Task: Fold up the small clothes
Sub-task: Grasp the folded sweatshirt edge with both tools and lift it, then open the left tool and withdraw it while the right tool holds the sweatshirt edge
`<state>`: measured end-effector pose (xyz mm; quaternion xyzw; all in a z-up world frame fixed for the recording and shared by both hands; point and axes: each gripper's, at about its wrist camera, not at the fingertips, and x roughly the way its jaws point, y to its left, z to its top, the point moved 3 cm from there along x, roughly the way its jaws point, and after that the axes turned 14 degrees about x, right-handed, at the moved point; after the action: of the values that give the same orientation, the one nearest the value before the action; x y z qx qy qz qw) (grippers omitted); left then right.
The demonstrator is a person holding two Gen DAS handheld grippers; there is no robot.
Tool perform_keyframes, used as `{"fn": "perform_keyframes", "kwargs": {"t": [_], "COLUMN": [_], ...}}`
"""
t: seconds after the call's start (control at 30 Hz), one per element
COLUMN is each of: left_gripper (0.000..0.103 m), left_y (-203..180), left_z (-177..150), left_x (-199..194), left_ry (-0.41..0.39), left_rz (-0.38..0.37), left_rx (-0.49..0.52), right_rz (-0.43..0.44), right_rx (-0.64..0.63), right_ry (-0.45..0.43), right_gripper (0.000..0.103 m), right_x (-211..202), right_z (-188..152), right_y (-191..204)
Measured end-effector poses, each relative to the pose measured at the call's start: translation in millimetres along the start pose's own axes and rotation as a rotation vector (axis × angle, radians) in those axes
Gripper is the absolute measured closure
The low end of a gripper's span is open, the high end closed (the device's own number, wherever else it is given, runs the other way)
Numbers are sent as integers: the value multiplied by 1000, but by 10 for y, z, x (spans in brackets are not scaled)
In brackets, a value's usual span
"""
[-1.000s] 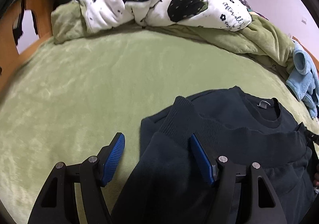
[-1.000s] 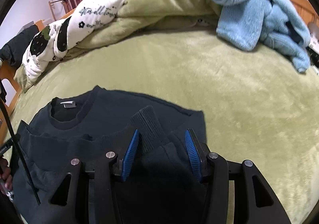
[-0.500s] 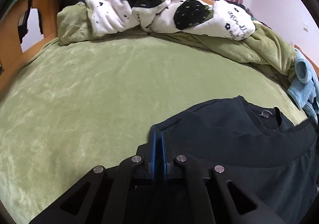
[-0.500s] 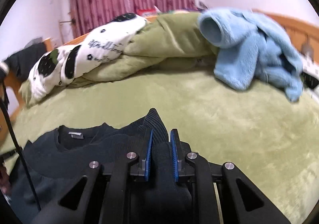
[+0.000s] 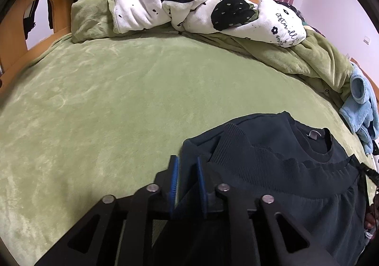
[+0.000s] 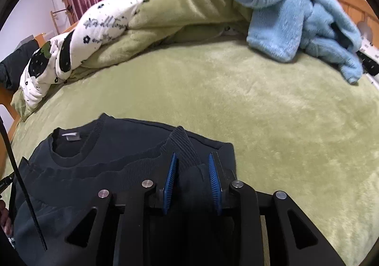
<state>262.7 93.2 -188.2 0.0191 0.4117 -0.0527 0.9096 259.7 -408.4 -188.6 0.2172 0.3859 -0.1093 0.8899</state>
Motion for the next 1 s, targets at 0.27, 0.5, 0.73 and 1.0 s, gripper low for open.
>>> {"fn": "perform_keyframes", "kwargs": {"t": [0.27, 0.5, 0.73, 1.0], "left_gripper": [60, 44, 40, 39], "left_y": [27, 222, 637, 1250], "left_z": [-157, -397, -587, -926], "left_x": [-340, -734, -1045, -1200], "left_ry": [-3, -21, -33, 30], "left_rz": [-11, 12, 60, 147], "left_rx": [41, 68, 28, -14], "right_rz": [78, 165, 277, 358], "right_rx": [-59, -218, -331, -520], "right_ry": [9, 35, 127, 178], "right_gripper": [70, 57, 54, 49], "right_x": [-574, -955, -1158, -1363], "right_z": [-303, -897, -1712, -2646], "right_y": [515, 1412, 2317, 3091]}}
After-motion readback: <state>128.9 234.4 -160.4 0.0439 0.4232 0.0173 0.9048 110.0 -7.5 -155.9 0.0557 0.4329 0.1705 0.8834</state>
